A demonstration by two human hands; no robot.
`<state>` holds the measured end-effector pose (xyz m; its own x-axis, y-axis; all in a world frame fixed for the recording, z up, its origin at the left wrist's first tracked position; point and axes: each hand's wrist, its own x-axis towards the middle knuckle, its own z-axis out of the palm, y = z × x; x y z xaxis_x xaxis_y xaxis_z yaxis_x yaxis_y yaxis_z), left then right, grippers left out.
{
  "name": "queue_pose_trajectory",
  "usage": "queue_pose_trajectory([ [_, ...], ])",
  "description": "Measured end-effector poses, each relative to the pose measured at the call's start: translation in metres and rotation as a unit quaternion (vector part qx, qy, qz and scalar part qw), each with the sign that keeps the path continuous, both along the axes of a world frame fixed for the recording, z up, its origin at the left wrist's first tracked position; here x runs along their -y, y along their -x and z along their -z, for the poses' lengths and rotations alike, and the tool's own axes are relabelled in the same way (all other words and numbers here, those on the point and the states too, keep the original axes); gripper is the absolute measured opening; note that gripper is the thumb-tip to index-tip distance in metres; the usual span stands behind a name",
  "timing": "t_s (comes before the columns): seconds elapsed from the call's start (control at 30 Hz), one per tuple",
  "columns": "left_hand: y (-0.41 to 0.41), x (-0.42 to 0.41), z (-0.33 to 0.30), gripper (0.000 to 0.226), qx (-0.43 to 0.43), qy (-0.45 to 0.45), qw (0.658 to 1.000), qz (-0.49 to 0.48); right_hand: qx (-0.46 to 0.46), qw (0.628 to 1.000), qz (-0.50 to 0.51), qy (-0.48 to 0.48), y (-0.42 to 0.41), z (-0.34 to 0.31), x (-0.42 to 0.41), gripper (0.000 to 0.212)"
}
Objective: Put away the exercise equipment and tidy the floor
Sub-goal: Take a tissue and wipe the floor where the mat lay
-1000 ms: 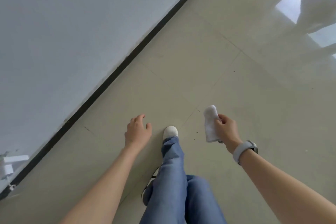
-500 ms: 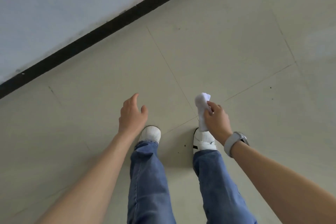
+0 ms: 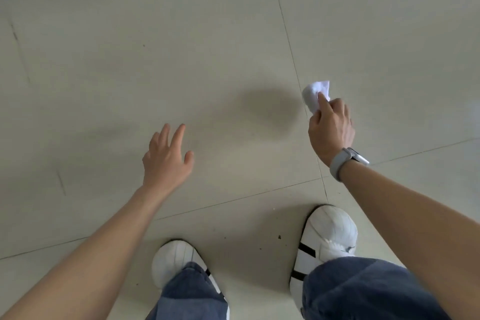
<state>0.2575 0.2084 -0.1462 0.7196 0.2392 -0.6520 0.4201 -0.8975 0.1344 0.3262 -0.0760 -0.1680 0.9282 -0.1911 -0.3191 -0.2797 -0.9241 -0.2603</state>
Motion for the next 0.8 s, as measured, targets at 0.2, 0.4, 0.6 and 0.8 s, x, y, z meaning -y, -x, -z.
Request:
queue_pose_trajectory([
  [0.2, 0.013, -0.065, 0.059, 0.058, 0.05, -0.05, 0.997, -0.021, -0.004, 0.999, 0.021, 0.031, 0.029, 0.059, -0.034, 0.053],
  [0.4, 0.011, -0.102, 0.068, 0.046, 0.118, -0.047, 0.992, -0.022, -0.012, 0.981, -0.177, -0.083, 0.084, 0.053, -0.163, 0.055],
  [0.6, 0.007, -0.117, 0.065, 0.047, 0.168, -0.055, 0.98, -0.092, 0.024, 0.878, -0.47, -0.083, 0.092, 0.053, -0.167, 0.062],
  [0.8, -0.015, -0.102, 0.071, 0.06, 0.157, -0.021, 0.986, -0.06, 0.012, 0.999, 0.041, 0.011, -0.005, 0.042, -0.048, 0.073],
])
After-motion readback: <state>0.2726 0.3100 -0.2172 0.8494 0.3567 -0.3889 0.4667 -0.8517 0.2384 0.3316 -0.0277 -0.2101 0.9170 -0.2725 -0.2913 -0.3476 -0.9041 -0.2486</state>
